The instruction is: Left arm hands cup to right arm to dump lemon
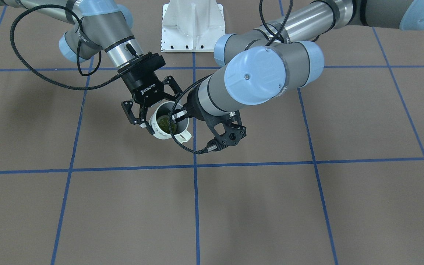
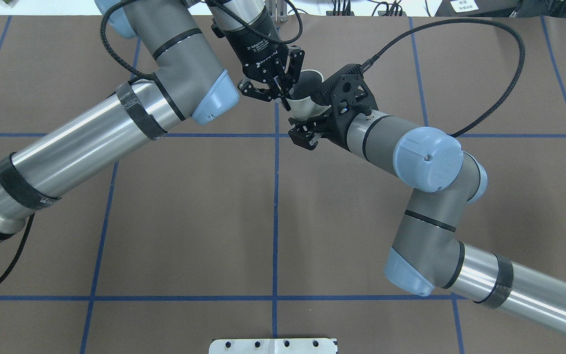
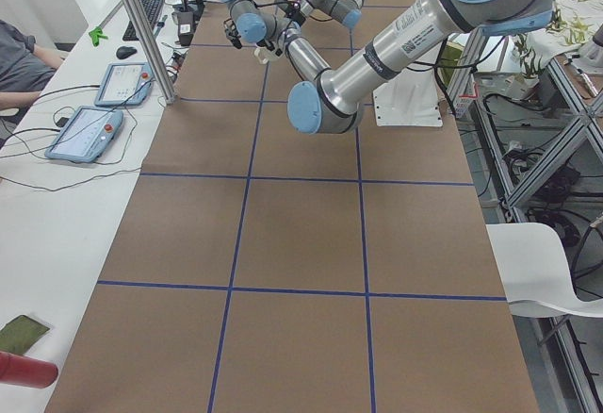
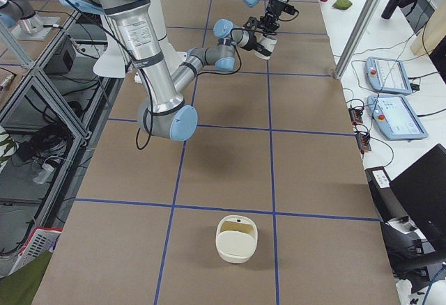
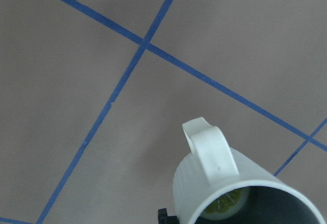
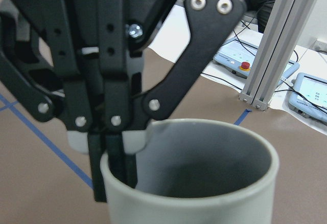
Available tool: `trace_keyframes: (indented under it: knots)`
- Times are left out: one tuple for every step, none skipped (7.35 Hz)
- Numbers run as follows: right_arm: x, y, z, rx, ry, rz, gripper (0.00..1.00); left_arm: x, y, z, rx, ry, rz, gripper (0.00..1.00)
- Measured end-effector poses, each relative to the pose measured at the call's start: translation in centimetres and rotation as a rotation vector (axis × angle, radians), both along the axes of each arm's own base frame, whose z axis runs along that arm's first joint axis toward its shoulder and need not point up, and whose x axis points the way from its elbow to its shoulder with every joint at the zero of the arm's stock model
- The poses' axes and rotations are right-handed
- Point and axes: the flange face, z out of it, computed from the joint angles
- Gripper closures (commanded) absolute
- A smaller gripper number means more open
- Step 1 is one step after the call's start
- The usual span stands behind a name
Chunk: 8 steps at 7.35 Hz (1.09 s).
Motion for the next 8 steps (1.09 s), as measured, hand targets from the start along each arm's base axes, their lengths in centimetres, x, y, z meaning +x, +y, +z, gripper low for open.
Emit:
trace_keyframes:
  knots:
    - [-0.05,0.01,0.03,0.0,0.0,-0.001,0.01,0.08,0.25,-0.12,0.003,0.003,0.003,1.0]
    - [-0.09,0.03,0.06,0.0,0.0,-0.001,0.01,0.14,0.36,-0.18,0.004,0.004,0.005,1.0]
    - [-0.11,0.01,0.05,-0.001,-0.001,-0.001,0.07,0.15,0.39,-0.22,0.004,0.004,0.005,1.0]
    - [-0.15,0.0,-0.01,-0.004,-0.004,0.0,0.07,0.16,0.43,-0.26,0.005,0.005,0.006,1.0]
    - [-0.18,-0.02,-0.04,-0.006,-0.007,0.0,0.08,0.17,0.43,-0.26,0.005,0.005,0.006,1.0]
    - [-0.19,-0.03,-0.07,-0.007,-0.009,0.001,0.08,0.15,0.44,-0.3,0.005,0.005,0.006,1.0]
    - [-0.2,-0.03,-0.09,-0.008,-0.01,0.0,0.34,0.15,0.45,-0.29,0.005,0.005,0.006,0.79]
    - [-0.21,-0.05,-0.06,-0.008,-0.009,0.001,0.53,0.16,0.45,-0.22,0.006,0.006,0.006,0.01]
